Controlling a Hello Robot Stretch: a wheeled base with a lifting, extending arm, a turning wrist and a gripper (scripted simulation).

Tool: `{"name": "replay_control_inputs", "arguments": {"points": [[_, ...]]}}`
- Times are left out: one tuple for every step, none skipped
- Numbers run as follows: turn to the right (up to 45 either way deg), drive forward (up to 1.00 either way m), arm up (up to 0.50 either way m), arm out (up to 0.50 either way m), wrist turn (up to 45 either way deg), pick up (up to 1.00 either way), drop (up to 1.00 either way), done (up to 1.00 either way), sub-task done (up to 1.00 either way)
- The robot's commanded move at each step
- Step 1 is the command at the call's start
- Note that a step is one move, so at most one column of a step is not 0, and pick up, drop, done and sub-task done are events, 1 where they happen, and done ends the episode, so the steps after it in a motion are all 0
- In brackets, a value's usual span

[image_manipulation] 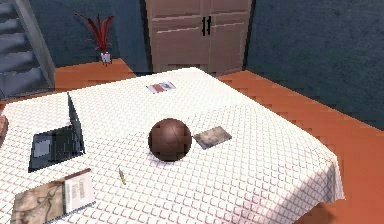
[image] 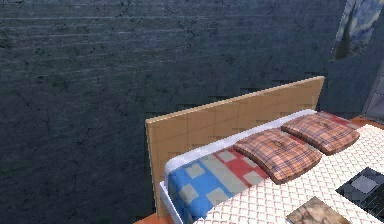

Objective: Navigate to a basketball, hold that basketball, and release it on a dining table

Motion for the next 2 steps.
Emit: {"name": "replay_control_inputs", "arguments": {"points": [[0.0, 0.00, 0.50, 0.00, 0.0, 0.00, 0.00, 0.00, 0.00], [0.0, 0.00, 0.32, 0.00, 0.0, 0.00, 0.00, 0.00, 0.00]]}}
